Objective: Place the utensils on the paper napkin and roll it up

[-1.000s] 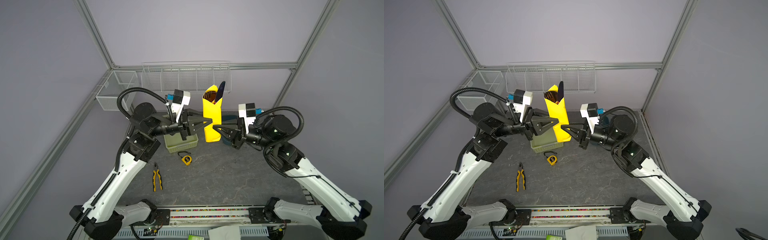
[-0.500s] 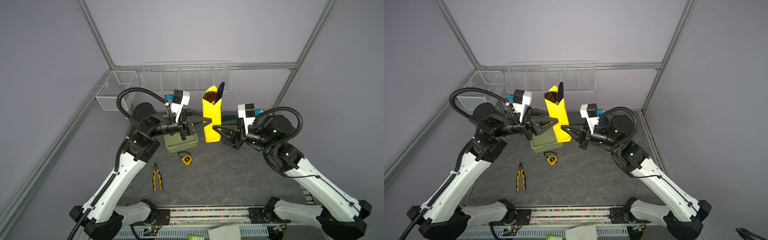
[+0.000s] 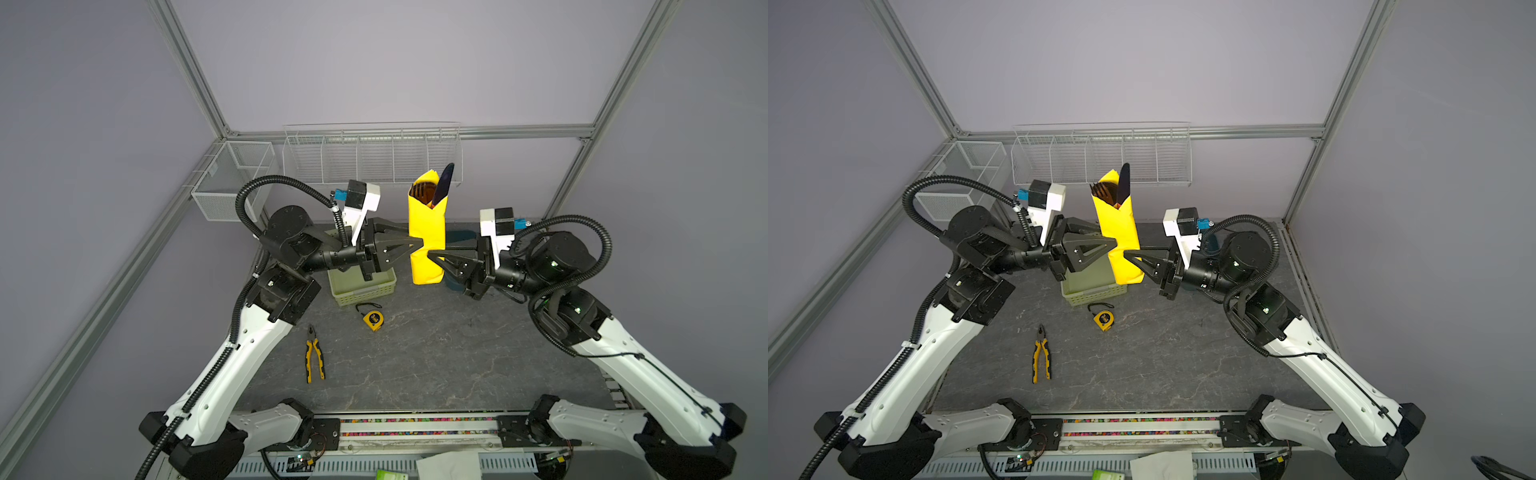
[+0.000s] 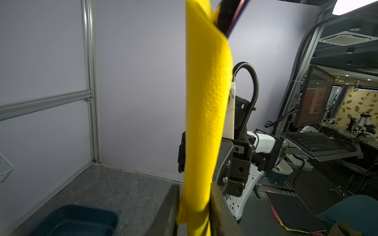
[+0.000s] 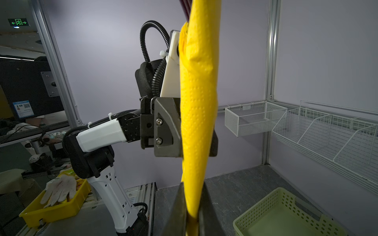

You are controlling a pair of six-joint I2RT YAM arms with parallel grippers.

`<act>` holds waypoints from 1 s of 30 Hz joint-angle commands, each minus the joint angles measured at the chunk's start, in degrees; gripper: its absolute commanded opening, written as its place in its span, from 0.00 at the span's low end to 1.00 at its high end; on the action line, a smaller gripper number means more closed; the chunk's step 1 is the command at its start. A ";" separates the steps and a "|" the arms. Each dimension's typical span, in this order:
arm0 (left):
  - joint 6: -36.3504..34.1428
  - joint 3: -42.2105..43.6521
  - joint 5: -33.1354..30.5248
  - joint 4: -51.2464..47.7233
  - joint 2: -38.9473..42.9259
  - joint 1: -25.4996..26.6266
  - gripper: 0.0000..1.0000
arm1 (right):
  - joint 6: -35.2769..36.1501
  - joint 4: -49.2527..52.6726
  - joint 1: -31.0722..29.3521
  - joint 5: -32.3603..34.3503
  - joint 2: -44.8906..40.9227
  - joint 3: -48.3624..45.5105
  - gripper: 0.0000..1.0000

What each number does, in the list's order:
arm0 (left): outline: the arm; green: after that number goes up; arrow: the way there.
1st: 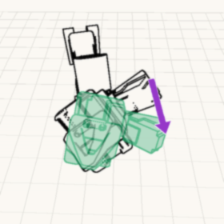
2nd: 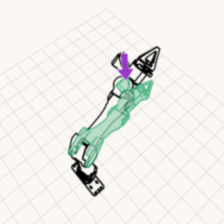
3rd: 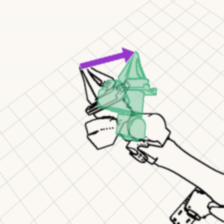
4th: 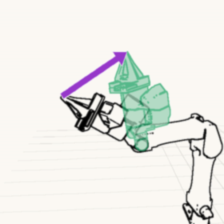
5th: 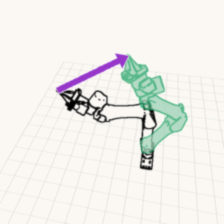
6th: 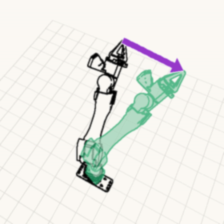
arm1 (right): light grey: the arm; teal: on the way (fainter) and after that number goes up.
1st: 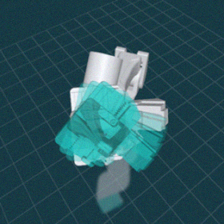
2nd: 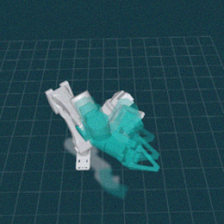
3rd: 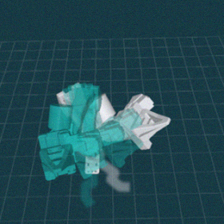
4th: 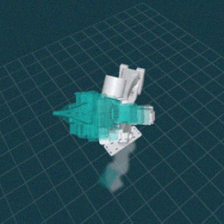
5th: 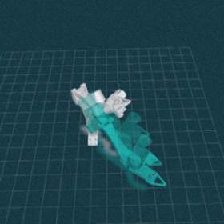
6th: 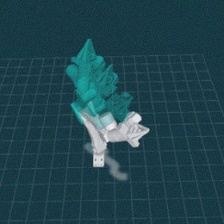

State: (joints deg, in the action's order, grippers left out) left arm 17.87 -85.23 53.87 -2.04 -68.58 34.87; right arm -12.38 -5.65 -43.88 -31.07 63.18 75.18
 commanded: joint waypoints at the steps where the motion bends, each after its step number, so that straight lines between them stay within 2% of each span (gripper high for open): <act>1: -0.82 0.33 0.59 0.10 0.39 -0.25 0.22 | 0.82 -4.34 -0.09 0.22 -1.24 -0.24 0.06; 12: -0.99 0.19 -0.68 0.64 0.56 -0.58 0.01 | 1.38 -2.92 -0.14 0.65 -1.15 -0.18 0.06; 15: -0.91 0.07 -2.20 0.70 0.55 -0.81 0.00 | 1.65 -2.15 -0.12 1.05 -1.30 -0.28 0.09; 22: 0.14 -0.37 -4.86 1.38 0.11 -1.82 0.00 | 1.79 -1.17 -0.09 3.21 -2.25 -1.17 0.27; 30: 3.20 -0.63 -7.23 1.84 -1.47 -4.18 0.00 | 3.11 1.02 -0.09 5.78 -4.25 -2.12 0.31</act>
State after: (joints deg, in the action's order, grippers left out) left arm 19.35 -85.23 49.15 -2.04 -69.28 31.75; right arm -11.27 -4.69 -43.86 -26.46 60.58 74.17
